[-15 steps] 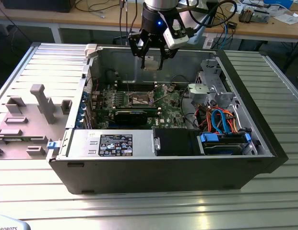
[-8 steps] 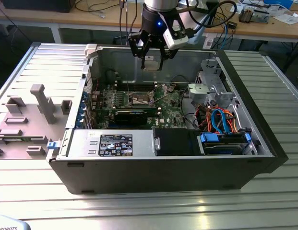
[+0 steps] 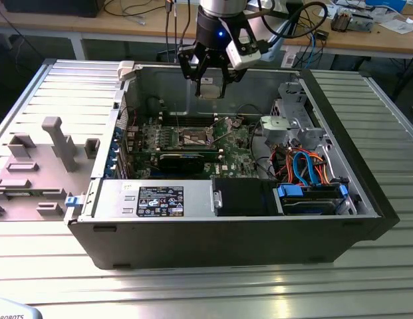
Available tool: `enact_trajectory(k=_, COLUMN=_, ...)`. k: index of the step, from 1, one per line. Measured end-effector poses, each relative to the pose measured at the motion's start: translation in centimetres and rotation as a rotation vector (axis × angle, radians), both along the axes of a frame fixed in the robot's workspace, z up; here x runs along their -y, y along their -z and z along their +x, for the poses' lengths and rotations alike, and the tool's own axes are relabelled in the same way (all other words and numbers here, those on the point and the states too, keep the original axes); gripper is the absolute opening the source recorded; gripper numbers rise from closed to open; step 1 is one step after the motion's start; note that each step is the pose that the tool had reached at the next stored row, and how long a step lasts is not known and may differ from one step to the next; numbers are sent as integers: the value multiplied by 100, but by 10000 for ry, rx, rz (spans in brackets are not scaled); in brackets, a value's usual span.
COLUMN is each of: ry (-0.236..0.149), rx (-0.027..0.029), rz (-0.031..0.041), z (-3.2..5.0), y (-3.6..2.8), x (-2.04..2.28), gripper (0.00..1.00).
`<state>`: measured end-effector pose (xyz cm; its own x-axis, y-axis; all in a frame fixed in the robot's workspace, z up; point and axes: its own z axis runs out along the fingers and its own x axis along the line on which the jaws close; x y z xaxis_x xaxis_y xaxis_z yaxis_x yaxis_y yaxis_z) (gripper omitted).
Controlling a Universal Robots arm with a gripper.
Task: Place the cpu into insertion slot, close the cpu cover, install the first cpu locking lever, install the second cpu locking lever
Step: 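Place the cpu into insertion slot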
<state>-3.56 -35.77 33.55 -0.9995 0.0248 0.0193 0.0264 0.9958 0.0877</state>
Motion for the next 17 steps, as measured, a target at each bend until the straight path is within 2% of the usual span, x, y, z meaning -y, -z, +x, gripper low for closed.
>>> enact_trajectory(k=17, ry=0, rx=0, rz=0, z=0, y=43, x=0, gripper=54)
